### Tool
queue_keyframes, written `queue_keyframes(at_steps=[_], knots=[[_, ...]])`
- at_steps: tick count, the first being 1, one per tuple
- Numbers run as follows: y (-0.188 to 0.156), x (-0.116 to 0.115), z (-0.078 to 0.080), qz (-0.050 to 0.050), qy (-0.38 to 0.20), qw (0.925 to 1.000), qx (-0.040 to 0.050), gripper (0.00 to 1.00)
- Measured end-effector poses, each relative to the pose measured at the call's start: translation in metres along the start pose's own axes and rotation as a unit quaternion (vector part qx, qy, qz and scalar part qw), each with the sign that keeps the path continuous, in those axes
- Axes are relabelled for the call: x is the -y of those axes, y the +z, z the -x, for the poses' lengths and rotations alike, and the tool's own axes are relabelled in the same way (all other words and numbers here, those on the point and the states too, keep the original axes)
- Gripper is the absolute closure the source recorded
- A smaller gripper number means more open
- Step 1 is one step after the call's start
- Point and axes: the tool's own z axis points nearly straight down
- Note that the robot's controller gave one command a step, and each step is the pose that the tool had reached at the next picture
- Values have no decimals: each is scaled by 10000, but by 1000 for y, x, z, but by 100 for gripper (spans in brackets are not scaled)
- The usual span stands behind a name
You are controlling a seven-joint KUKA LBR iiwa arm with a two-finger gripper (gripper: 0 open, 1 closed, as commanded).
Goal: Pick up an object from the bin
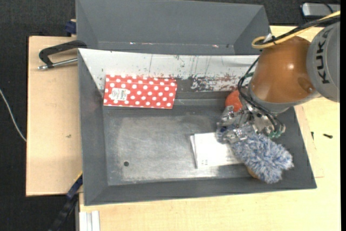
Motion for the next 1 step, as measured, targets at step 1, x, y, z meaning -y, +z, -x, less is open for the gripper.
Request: queue_keyframes(at_steps=[1], knots=[[-19, 0, 0, -4, -1, 10000, 6, 100]])
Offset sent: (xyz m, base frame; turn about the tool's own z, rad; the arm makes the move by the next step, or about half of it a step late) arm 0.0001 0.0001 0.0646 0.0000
